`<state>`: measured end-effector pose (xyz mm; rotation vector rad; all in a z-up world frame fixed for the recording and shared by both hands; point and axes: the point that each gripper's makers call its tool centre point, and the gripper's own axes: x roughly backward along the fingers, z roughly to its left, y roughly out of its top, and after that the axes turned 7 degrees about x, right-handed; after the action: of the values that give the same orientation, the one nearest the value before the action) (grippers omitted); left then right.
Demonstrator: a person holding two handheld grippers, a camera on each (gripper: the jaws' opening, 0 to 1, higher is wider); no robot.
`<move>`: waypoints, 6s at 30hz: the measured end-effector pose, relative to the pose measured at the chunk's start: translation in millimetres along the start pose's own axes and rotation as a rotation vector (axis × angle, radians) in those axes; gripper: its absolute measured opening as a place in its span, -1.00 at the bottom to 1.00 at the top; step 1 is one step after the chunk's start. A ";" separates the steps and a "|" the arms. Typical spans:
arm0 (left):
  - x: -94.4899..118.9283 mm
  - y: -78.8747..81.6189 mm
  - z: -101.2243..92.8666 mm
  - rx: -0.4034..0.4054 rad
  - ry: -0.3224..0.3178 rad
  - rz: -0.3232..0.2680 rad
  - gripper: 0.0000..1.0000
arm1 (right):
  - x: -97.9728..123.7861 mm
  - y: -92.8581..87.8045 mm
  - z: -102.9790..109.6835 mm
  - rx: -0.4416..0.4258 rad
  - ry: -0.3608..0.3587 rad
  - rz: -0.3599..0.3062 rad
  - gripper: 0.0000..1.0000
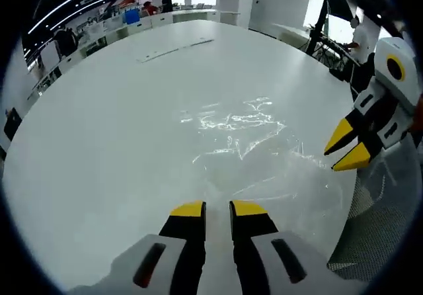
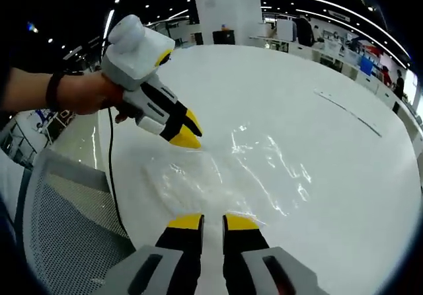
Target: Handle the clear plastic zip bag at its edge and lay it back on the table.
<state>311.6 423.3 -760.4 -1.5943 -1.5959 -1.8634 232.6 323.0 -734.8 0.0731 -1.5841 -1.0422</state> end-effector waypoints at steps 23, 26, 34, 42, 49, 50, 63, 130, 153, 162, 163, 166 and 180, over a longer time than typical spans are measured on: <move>-1.2 4.1 1.3 0.038 0.005 -0.040 -1.00 | -3.2 -3.6 -5.9 -0.127 0.041 0.003 -0.86; -1.0 5.5 4.5 0.037 0.012 -0.052 -1.00 | -5.9 -3.9 -2.5 -0.149 0.058 0.003 -0.82; 0.9 8.6 5.6 0.037 0.032 -0.074 -1.00 | -9.8 0.6 4.4 -0.242 0.114 -0.031 -0.81; 1.2 8.9 9.0 0.051 0.039 -0.084 -1.00 | -7.2 0.1 8.0 -0.269 0.129 -0.045 -0.74; 1.4 7.5 6.3 0.054 0.035 -0.082 -1.00 | -15.0 3.5 18.6 -0.269 0.151 -0.039 -0.70; 1.4 7.6 5.8 0.053 0.032 -0.082 -1.00 | -16.8 5.0 18.4 -0.275 0.152 -0.041 -0.72; 3.3 15.2 19.3 0.097 0.075 -0.137 -1.00 | -20.5 11.0 13.1 -0.347 0.131 -0.066 -1.00; 32.1 -12.5 -26.2 -0.042 0.088 -0.199 -0.37 | 14.8 -11.5 -31.6 -0.279 -0.074 -0.135 -0.26; 72.9 -41.5 -45.9 0.000 0.019 -0.265 -0.01 | 43.7 -30.3 -15.8 -0.254 -0.057 -0.220 0.23; 82.2 -49.6 -54.8 0.027 -0.013 -0.286 0.11 | 60.5 -36.3 -19.9 -0.276 -0.066 -0.252 0.28; 81.0 -50.2 -54.9 0.033 -0.016 -0.285 0.12 | 61.0 -36.6 -20.5 -0.276 -0.068 -0.256 0.29; 80.0 -50.9 -56.1 0.052 -0.019 -0.289 0.14 | 65.3 -38.9 -22.5 -0.278 -0.077 -0.268 0.32; 85.7 -50.2 -50.5 0.112 0.004 -0.309 0.17 | 74.0 -35.5 -17.7 -0.295 -0.073 -0.305 0.37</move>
<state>213.1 441.0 -711.4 -1.3596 -2.0012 -1.8755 206.6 250.0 -702.5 0.0774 -1.4966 -1.5234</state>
